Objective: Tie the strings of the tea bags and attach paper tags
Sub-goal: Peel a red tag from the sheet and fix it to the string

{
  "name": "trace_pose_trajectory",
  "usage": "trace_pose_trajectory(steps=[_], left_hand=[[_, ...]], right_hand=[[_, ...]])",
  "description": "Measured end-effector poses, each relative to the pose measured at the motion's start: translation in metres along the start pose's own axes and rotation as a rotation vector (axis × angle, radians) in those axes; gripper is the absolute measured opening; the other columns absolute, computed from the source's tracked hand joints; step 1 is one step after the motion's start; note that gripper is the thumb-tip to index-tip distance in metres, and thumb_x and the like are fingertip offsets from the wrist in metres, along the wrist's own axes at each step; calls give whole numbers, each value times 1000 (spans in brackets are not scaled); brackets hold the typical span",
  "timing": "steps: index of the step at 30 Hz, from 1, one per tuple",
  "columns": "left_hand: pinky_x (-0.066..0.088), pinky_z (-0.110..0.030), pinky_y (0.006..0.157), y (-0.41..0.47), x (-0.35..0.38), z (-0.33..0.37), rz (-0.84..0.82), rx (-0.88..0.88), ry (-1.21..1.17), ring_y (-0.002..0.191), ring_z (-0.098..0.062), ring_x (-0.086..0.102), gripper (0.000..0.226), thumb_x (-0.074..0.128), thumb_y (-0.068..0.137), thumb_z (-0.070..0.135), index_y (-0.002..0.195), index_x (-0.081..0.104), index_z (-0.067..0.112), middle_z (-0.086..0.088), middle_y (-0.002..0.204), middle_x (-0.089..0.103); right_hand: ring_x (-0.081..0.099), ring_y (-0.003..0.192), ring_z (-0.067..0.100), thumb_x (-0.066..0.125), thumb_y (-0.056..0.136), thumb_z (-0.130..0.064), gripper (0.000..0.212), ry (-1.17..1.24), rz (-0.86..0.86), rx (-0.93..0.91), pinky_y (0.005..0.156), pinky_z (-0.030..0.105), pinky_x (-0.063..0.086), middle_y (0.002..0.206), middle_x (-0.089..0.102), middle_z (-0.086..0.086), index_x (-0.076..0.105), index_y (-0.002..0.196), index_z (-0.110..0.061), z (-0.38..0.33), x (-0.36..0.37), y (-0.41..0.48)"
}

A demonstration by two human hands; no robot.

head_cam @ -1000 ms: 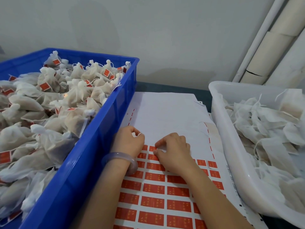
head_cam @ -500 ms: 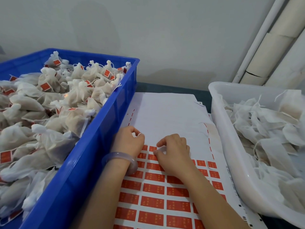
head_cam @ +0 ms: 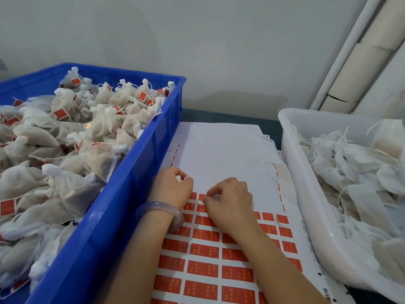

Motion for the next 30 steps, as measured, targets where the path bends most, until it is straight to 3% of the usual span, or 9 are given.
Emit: trace_pose_trajectory(steps=[5, 8, 15, 21, 30], left_hand=[[39, -17, 49, 1, 0, 0, -5, 5, -1, 66, -9, 58, 7, 55, 90, 21, 85, 54, 25, 6, 76, 58], [40, -17, 49, 1, 0, -1, -13, -2, -12, 67, -10, 59, 6, 55, 90, 21, 86, 54, 25, 5, 76, 58], [38, -17, 49, 1, -1, 0, 6, 3, -5, 65, -8, 57, 20, 55, 90, 21, 73, 49, 30, 7, 73, 56], [40, -17, 50, 0, 0, -1, -10, 3, -21, 67, -9, 58, 11, 55, 90, 22, 81, 53, 27, 6, 75, 58], [42, -19, 51, -1, -1, 1, 5, 4, -18, 68, -10, 59, 21, 55, 90, 21, 72, 48, 29, 5, 75, 58]], right_hand=[[38, 106, 11, 56, 87, -32, 15, -20, 5, -16, 92, 28, 32, 113, 53, -6, 68, 93, -25, -4, 1, 1], [36, 111, 12, 57, 86, -35, 19, -13, -2, 3, 96, 28, 31, 117, 48, -6, 64, 100, -25, 1, 2, 0], [34, 113, 12, 57, 88, -32, 14, -29, -37, -7, 96, 28, 28, 120, 48, -6, 67, 95, -25, -2, 5, 1], [34, 118, 12, 54, 90, -39, 32, -61, -11, -5, 101, 28, 29, 128, 44, -6, 55, 118, -24, 1, 5, -3], [33, 115, 11, 60, 85, -31, 13, 40, -32, 38, 98, 27, 26, 122, 46, -7, 65, 96, -28, 4, 5, 1]])
Point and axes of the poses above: each hand's wrist, its own y-axis towards the middle knuckle, its own x-axis out of the palm, z = x × y, the point moved 10 cm from there along y, towards the middle knuckle
